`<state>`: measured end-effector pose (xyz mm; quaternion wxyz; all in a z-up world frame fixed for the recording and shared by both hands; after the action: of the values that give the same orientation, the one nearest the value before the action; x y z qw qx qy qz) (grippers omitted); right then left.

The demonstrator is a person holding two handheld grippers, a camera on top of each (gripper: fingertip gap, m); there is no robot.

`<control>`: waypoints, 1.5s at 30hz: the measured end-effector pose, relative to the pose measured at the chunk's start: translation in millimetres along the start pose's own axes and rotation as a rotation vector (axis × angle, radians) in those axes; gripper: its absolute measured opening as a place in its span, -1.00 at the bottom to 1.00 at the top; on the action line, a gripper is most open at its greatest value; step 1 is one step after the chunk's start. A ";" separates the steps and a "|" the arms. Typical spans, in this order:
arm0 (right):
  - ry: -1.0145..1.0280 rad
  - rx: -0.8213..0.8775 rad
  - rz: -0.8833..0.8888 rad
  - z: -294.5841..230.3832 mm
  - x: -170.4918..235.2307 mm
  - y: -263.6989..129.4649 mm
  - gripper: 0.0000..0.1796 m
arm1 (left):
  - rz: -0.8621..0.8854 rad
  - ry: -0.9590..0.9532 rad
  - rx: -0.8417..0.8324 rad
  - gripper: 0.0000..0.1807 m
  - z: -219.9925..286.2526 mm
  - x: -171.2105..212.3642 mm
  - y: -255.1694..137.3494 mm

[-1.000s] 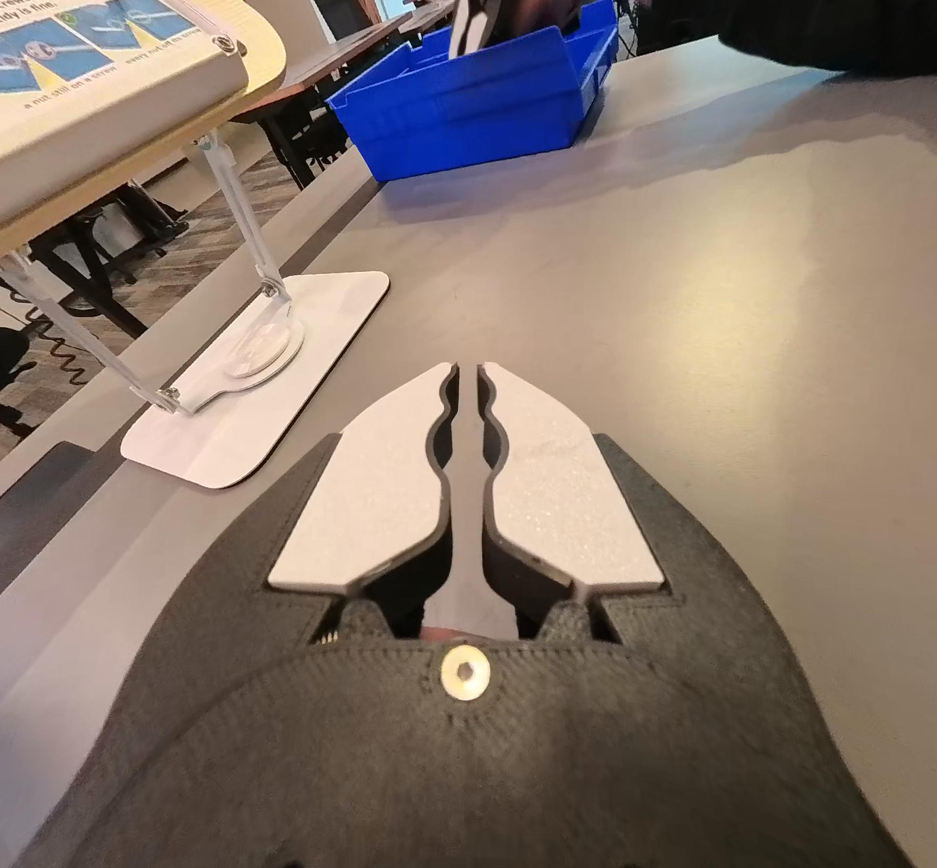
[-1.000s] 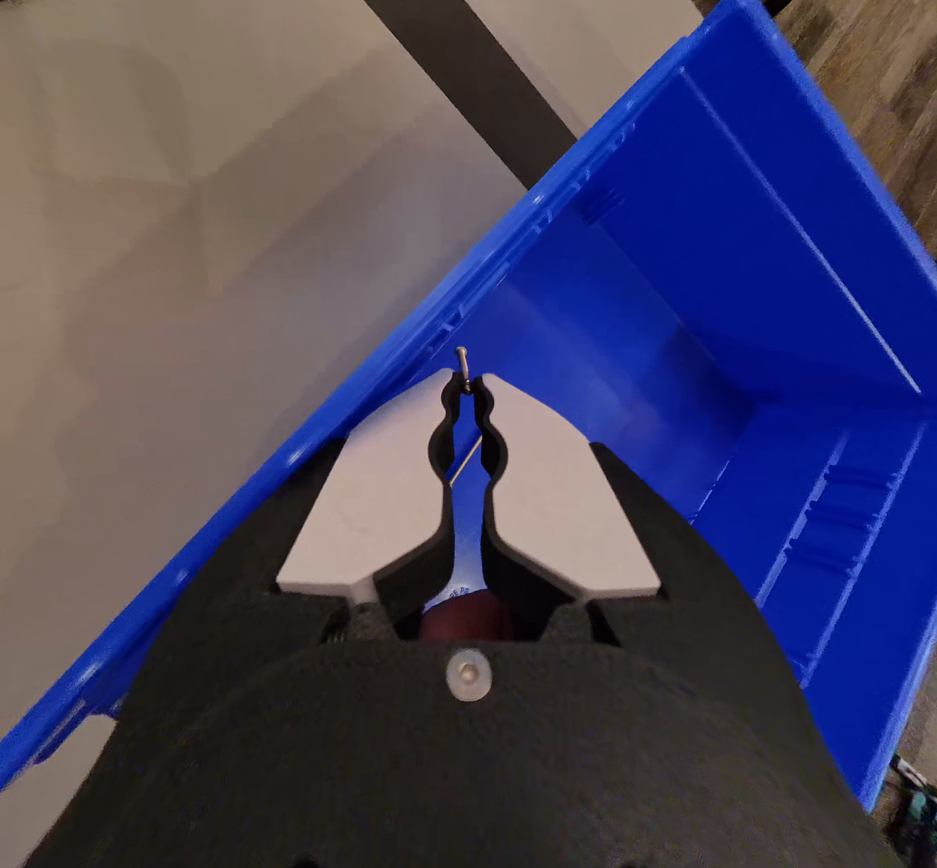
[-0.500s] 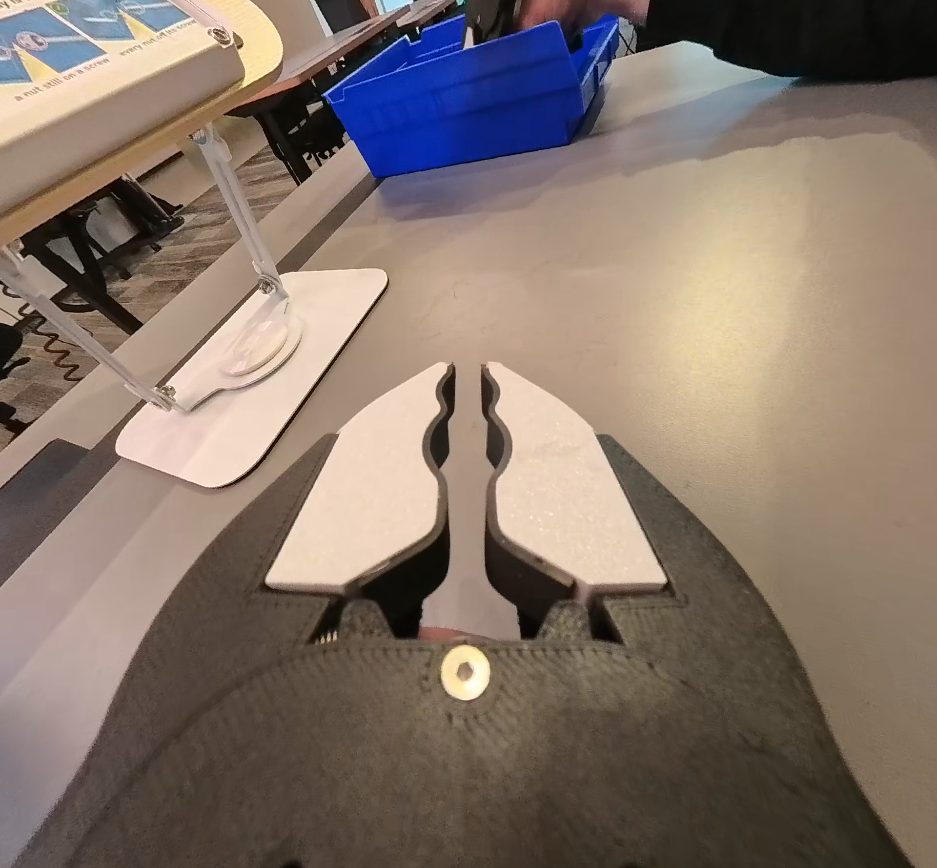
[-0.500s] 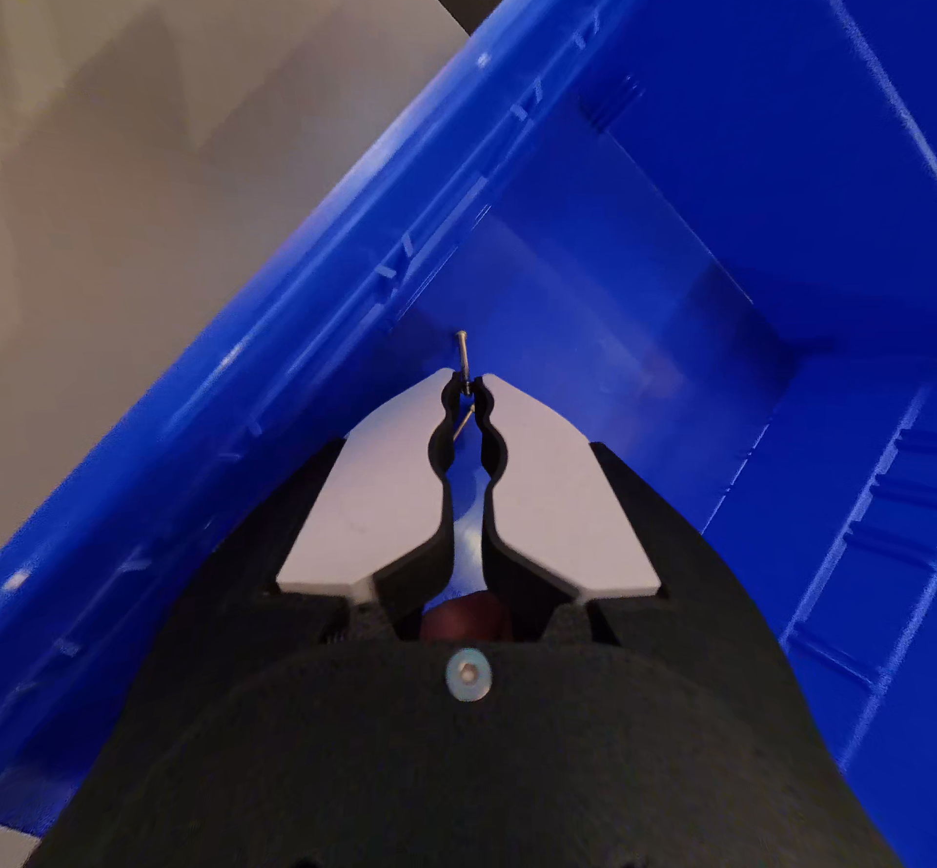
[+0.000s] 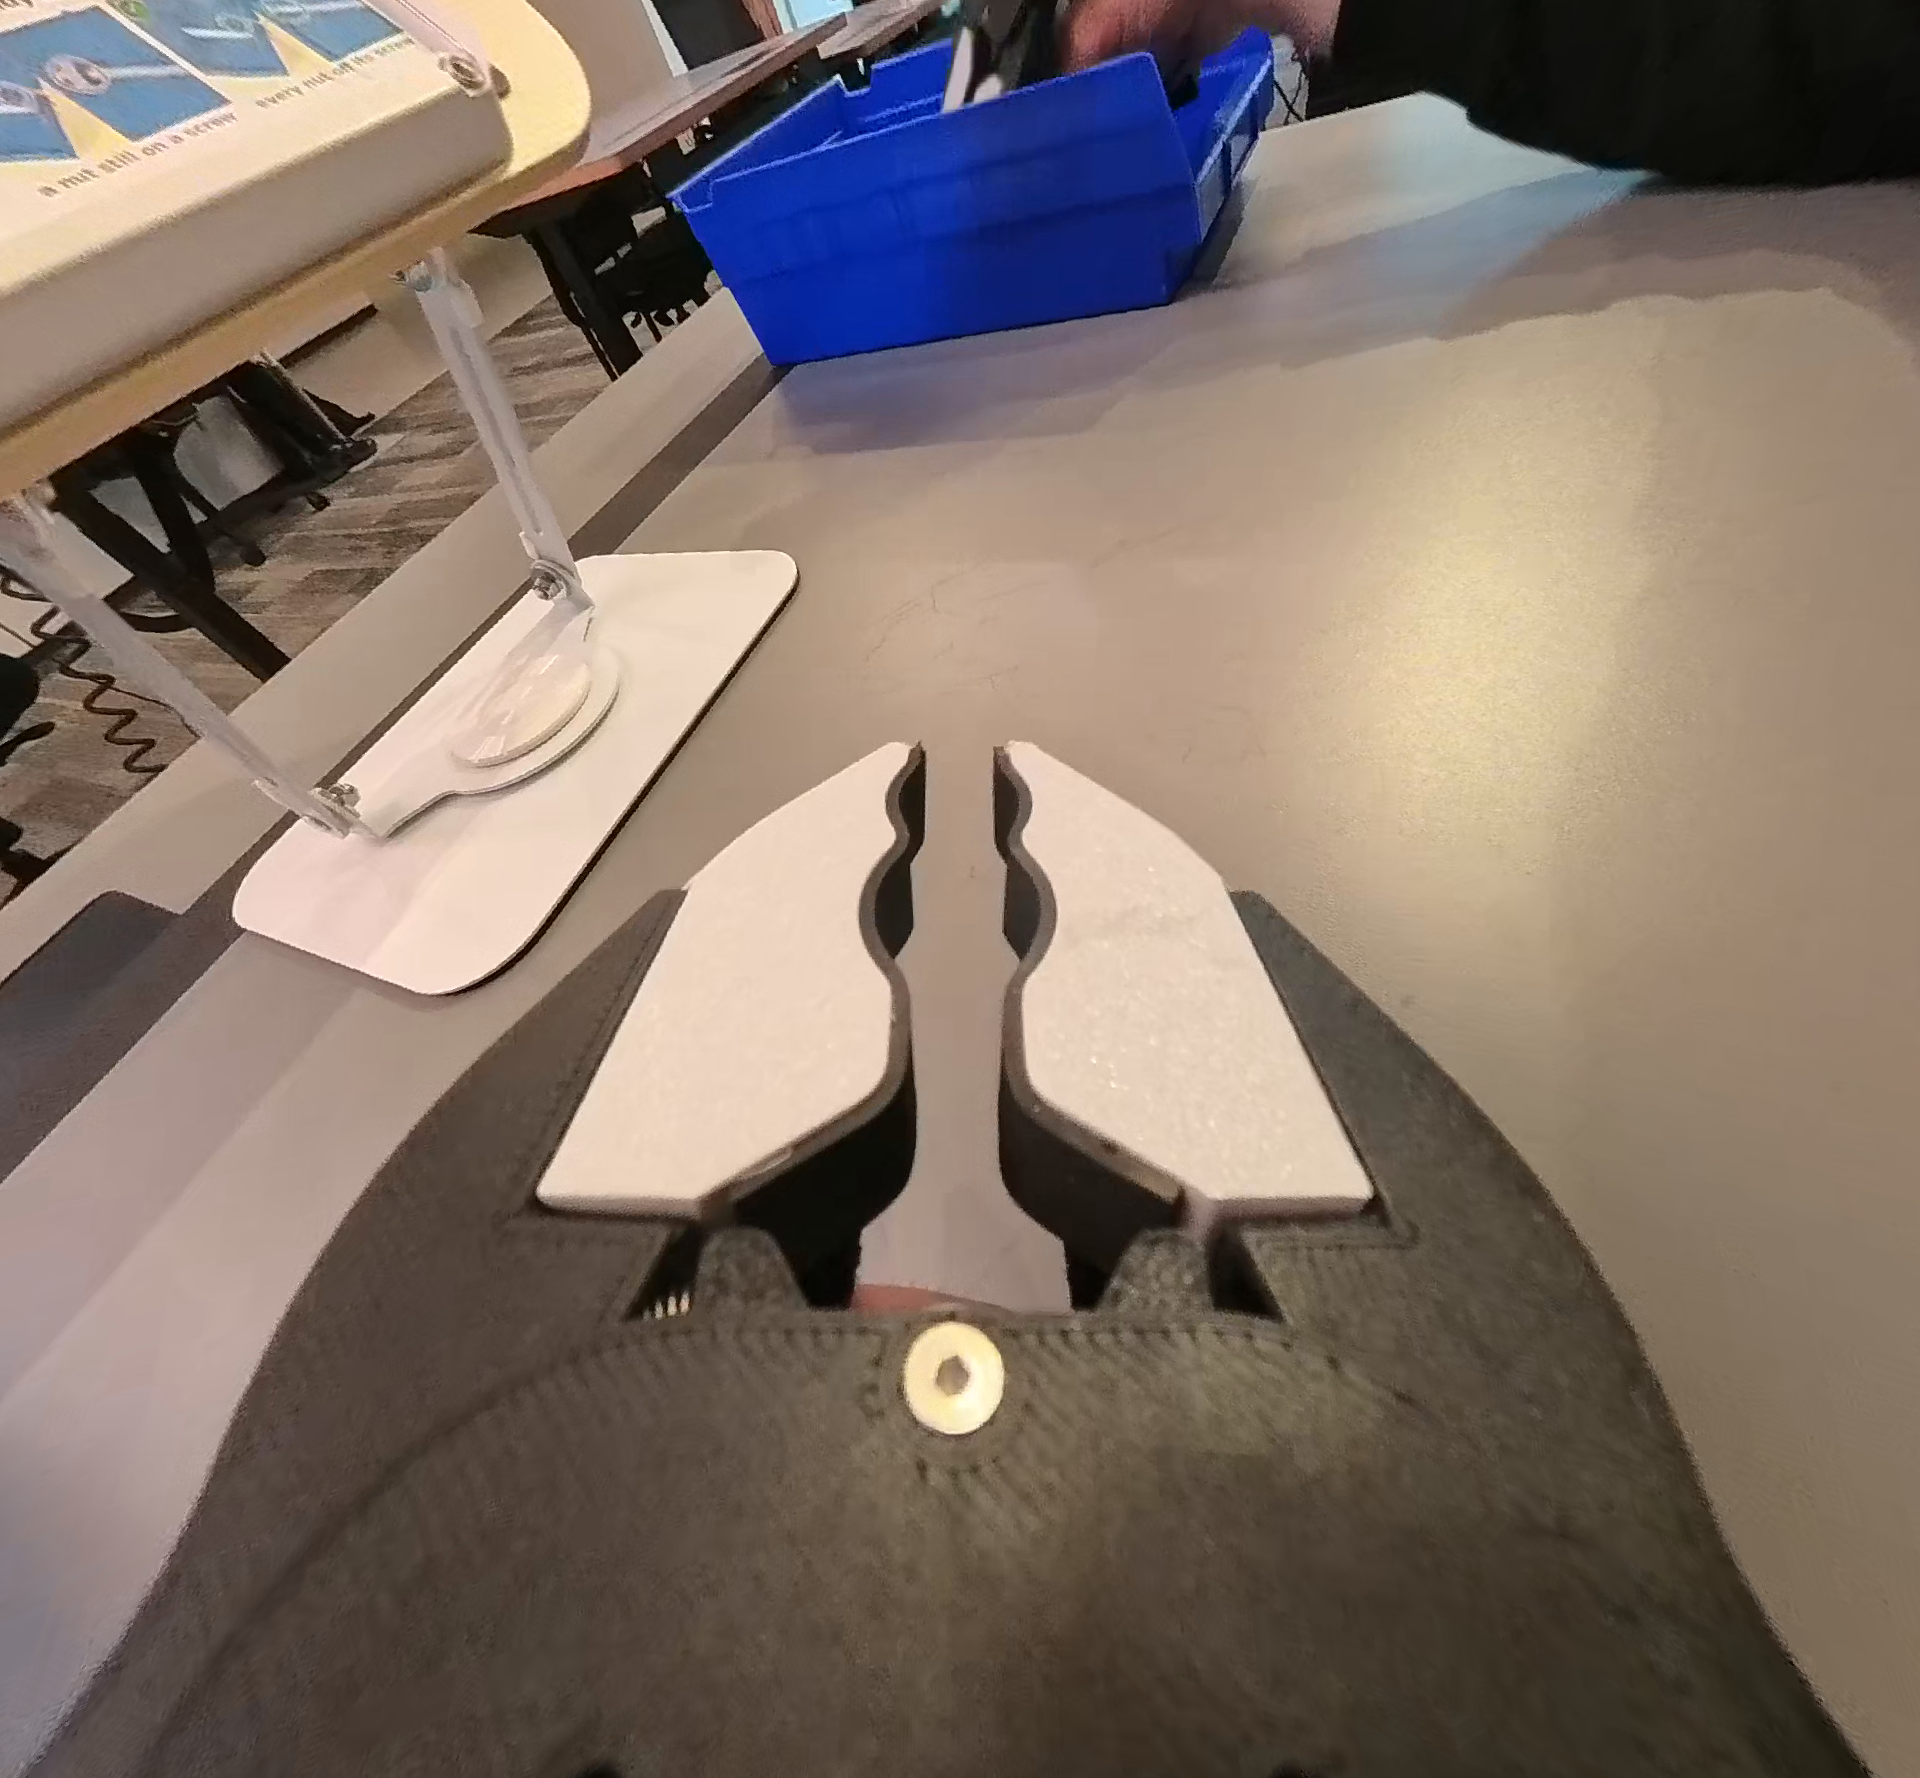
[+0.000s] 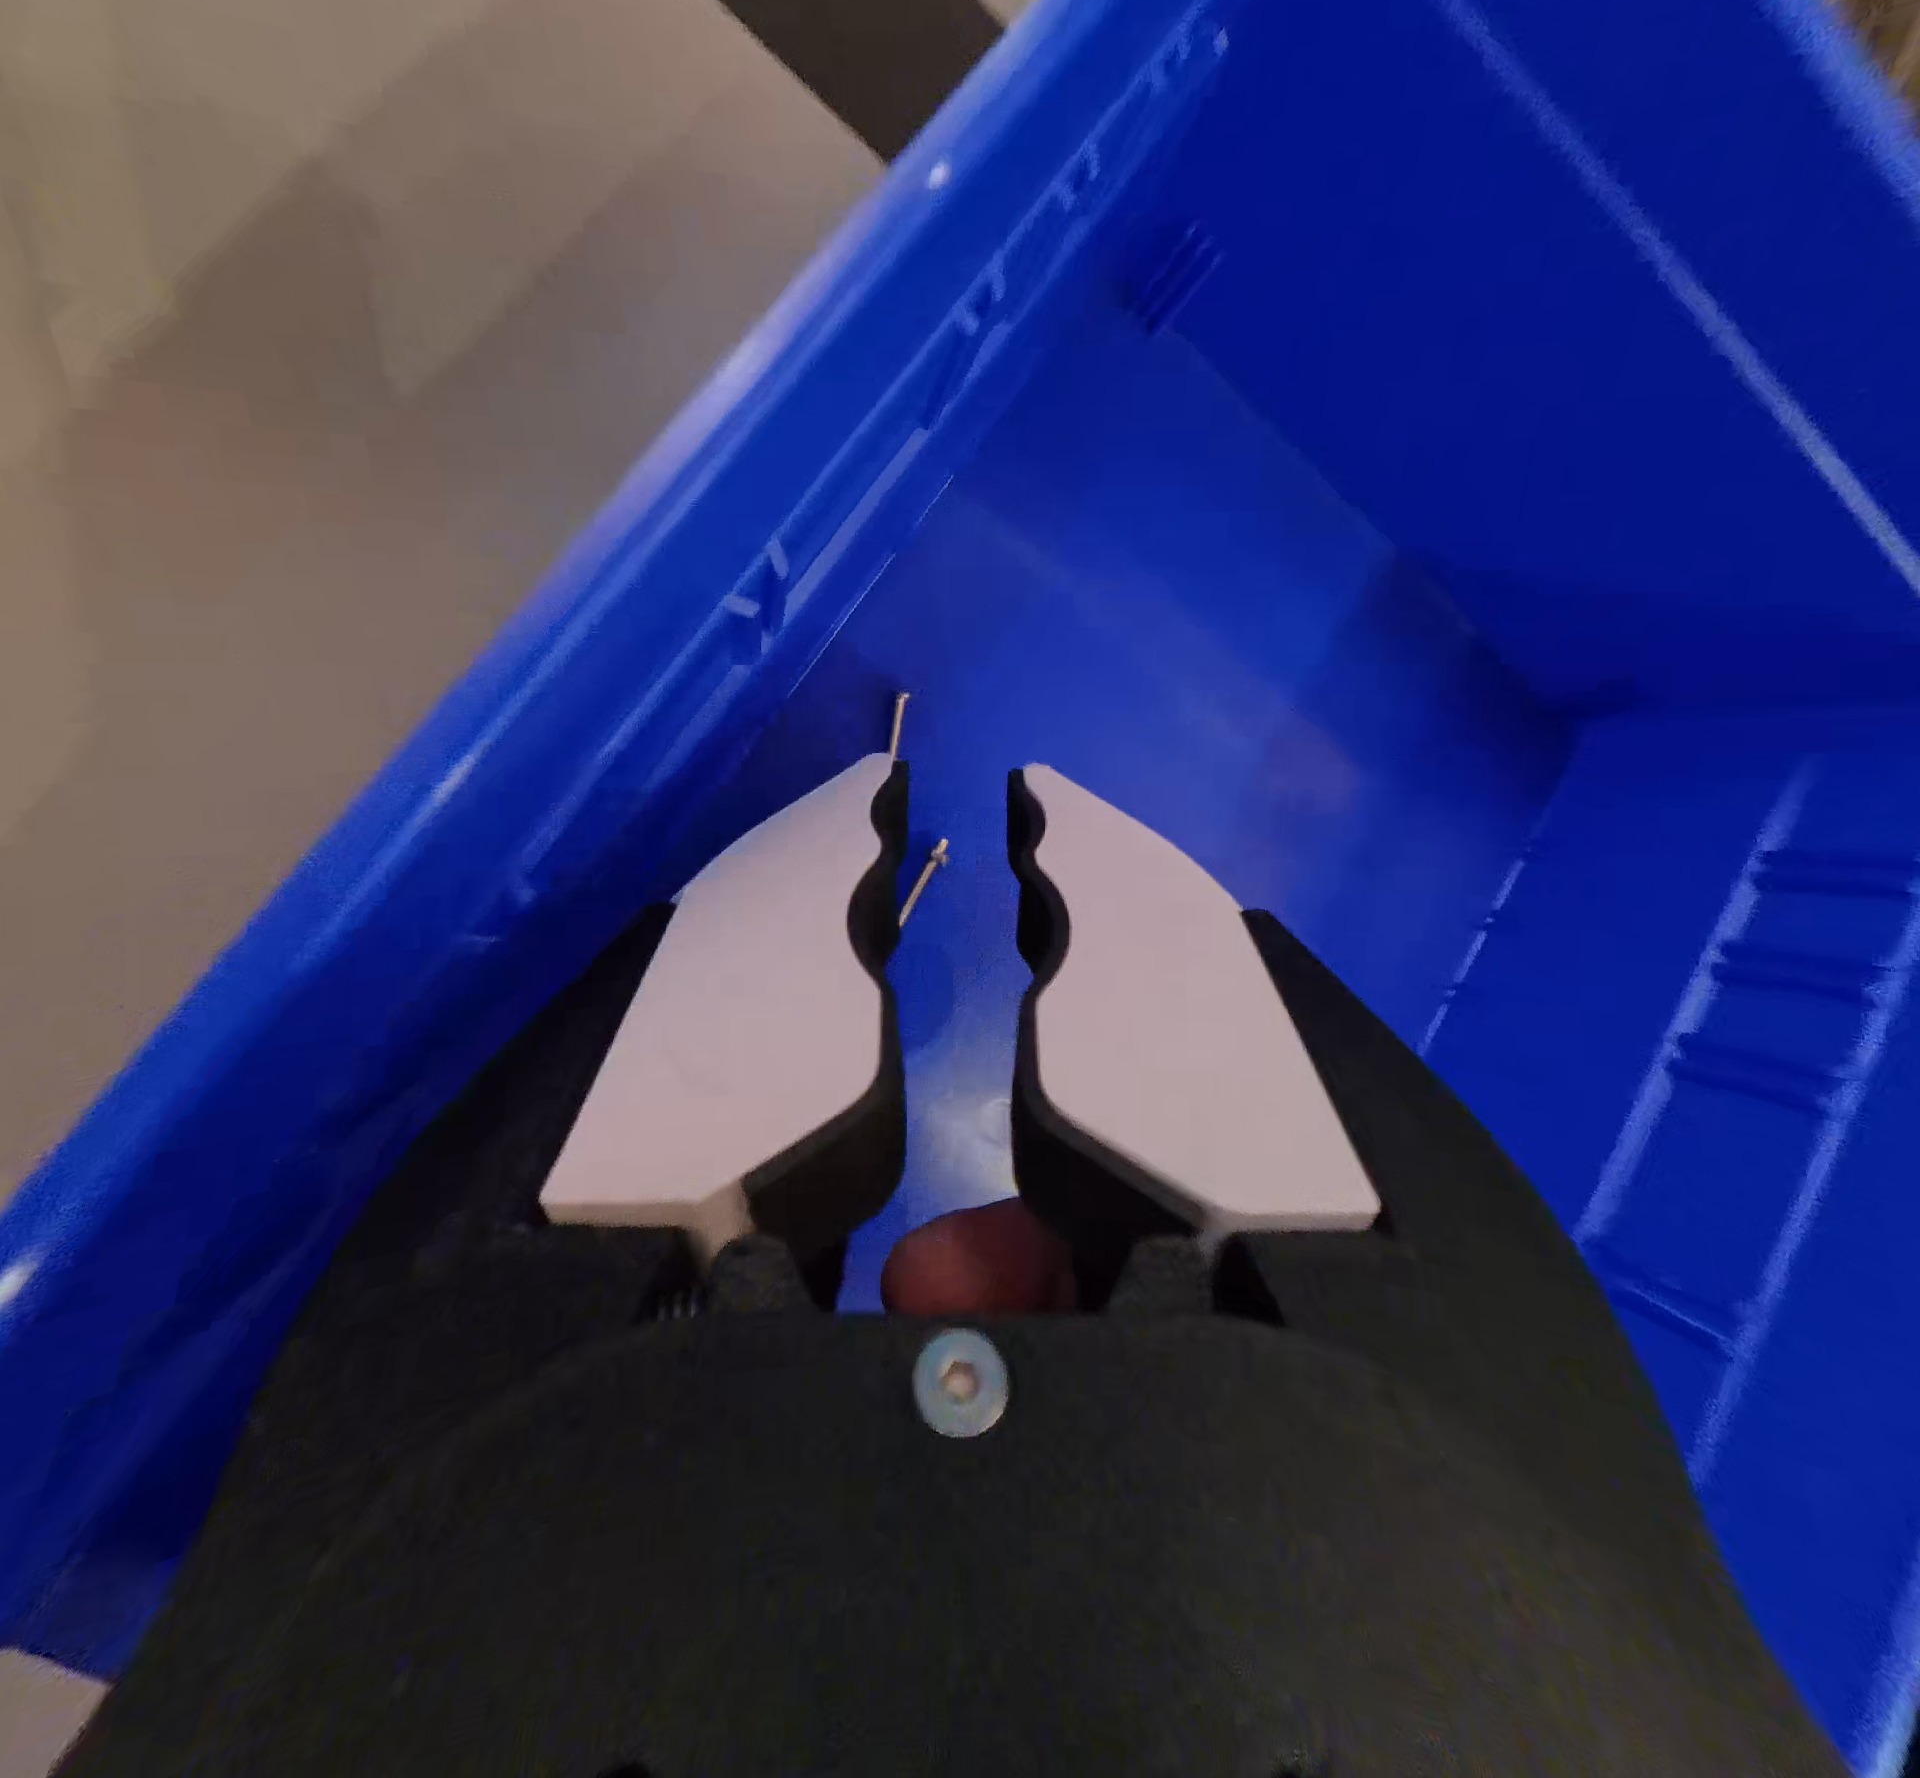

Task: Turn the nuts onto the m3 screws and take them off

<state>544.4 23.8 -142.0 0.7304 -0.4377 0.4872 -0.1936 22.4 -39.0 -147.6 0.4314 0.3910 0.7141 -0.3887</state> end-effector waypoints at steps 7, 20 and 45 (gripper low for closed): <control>-0.141 0.183 0.047 -18.0 -27.8 -49.1 -0.80 | 0.012 0.020 -0.021 -0.66 -6.9 -16.1 -19.5; -0.518 0.198 0.378 -171.2 -106.4 -124.5 -0.95 | -0.345 0.164 -0.535 -0.66 -147.5 -10.6 -145.6; -0.641 -0.450 0.492 -318.8 -147.9 37.3 -0.99 | -1.265 -0.184 -0.544 -0.87 -267.8 132.9 -131.3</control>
<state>191.5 5.2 -138.0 0.7552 -0.4948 0.3561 0.2410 -221.4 178.2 -154.2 0.2633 -0.2566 0.8374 -0.4044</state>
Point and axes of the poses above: each gripper's, where its closed fingertips meet, y out along the fingers, x out of its underside, z = x × y across the jaws, the point moved 9 cm from there along -y, back along the fingers, and after that the axes turned 10 degrees about -x, right-handed, at the moved point
